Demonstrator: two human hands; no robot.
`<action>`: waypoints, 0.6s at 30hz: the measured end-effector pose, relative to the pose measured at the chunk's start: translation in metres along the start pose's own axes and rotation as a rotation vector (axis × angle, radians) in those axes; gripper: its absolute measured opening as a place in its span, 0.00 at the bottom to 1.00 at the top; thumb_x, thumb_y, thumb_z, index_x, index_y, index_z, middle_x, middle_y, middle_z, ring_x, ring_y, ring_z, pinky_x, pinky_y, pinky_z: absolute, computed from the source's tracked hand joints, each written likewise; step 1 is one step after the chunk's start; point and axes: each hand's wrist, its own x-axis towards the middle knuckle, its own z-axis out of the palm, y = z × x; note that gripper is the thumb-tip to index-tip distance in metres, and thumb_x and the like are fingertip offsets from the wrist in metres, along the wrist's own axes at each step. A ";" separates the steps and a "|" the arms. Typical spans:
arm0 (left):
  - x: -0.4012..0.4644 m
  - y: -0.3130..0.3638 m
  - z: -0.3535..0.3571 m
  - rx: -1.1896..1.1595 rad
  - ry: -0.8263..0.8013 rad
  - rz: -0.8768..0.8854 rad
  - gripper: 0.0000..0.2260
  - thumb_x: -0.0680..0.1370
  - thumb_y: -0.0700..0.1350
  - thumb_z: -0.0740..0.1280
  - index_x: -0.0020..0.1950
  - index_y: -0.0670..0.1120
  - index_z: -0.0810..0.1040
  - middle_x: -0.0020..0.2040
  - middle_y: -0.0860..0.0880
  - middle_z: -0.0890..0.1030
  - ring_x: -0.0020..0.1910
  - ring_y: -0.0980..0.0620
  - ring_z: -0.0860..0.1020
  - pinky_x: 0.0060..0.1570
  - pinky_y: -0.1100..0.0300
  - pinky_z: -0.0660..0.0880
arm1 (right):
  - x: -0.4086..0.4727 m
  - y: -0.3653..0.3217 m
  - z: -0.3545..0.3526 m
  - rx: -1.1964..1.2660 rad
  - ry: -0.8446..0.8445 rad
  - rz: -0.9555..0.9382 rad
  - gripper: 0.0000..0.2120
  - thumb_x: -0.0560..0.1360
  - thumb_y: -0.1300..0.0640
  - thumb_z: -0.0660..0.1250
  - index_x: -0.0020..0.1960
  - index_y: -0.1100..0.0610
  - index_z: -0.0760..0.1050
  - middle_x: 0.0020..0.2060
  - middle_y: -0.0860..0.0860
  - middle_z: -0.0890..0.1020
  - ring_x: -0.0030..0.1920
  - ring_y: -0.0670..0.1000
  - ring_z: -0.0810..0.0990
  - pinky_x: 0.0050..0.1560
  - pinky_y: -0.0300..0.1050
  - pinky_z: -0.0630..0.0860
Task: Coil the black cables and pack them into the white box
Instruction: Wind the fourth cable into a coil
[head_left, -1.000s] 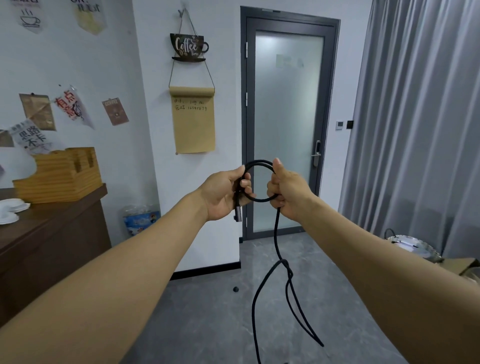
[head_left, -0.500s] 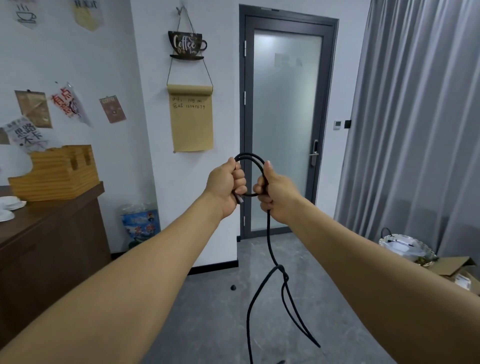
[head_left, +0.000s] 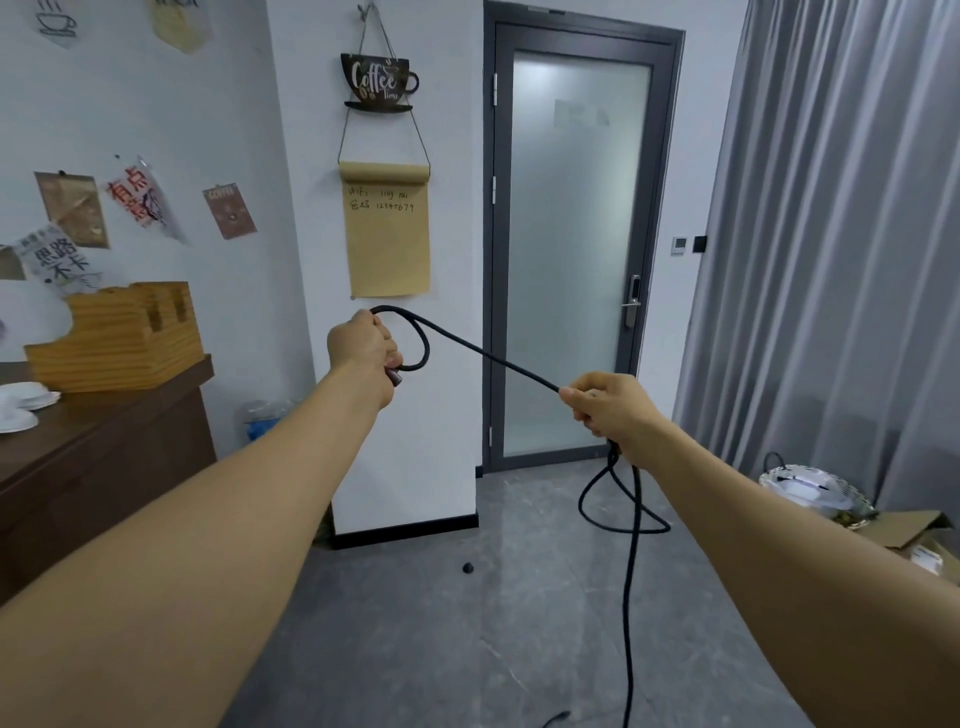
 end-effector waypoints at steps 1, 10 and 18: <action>0.001 0.000 -0.001 0.015 0.012 0.003 0.12 0.76 0.37 0.51 0.32 0.47 0.62 0.18 0.54 0.60 0.14 0.55 0.55 0.21 0.70 0.51 | 0.001 -0.002 0.001 -0.039 0.020 -0.028 0.07 0.78 0.56 0.65 0.47 0.60 0.77 0.33 0.52 0.75 0.30 0.48 0.68 0.29 0.37 0.66; -0.005 -0.003 0.009 0.390 -0.138 0.348 0.14 0.82 0.45 0.48 0.37 0.48 0.62 0.32 0.51 0.64 0.28 0.53 0.61 0.29 0.62 0.57 | 0.005 -0.044 0.027 -0.606 0.001 -0.313 0.09 0.72 0.69 0.61 0.44 0.67 0.80 0.42 0.60 0.84 0.41 0.59 0.82 0.45 0.53 0.82; -0.025 -0.015 0.013 0.648 -0.360 0.577 0.13 0.84 0.46 0.49 0.43 0.46 0.67 0.34 0.51 0.71 0.33 0.55 0.69 0.37 0.63 0.69 | -0.007 -0.081 0.030 -0.715 -0.235 -0.505 0.07 0.73 0.64 0.67 0.48 0.59 0.83 0.45 0.52 0.83 0.45 0.51 0.81 0.50 0.46 0.79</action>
